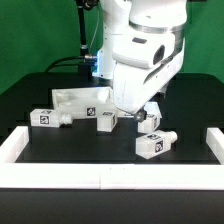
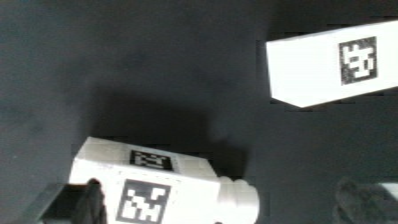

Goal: Assemble one leg

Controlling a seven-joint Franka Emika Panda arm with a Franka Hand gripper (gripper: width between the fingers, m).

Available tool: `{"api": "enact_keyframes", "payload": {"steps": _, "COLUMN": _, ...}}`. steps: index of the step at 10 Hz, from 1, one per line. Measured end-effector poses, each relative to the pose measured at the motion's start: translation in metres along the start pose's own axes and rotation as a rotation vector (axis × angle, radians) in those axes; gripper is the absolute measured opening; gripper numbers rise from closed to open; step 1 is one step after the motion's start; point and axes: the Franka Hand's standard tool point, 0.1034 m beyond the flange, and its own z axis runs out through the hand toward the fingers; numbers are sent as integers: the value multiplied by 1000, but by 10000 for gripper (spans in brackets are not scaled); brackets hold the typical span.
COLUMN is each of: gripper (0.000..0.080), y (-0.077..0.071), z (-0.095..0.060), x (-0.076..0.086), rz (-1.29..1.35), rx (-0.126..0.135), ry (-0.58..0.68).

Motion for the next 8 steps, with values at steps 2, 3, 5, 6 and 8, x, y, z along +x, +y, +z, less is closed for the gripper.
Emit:
{"api": "enact_keyframes", "payload": {"steps": 2, "gripper": 649, "y": 0, "z": 0, "x": 0, "rz": 0, "rx": 0, "ry": 0}}
{"api": "enact_keyframes", "payload": {"steps": 3, "gripper": 649, "y": 0, "z": 0, "x": 0, "rz": 0, "rx": 0, "ry": 0}}
{"api": "enact_keyframes", "payload": {"steps": 5, "gripper": 649, "y": -2, "z": -2, "x": 5, "rz": 182, "rx": -4, "ry": 1}}
{"api": "enact_keyframes", "payload": {"steps": 6, "gripper": 649, "y": -2, "z": -5, "x": 8, "rz": 298, "rx": 17, "ry": -1}}
{"api": "enact_keyframes", "payload": {"steps": 8, "gripper": 649, "y": 8, "z": -12, "x": 11, "rz": 341, "rx": 29, "ry": 29}}
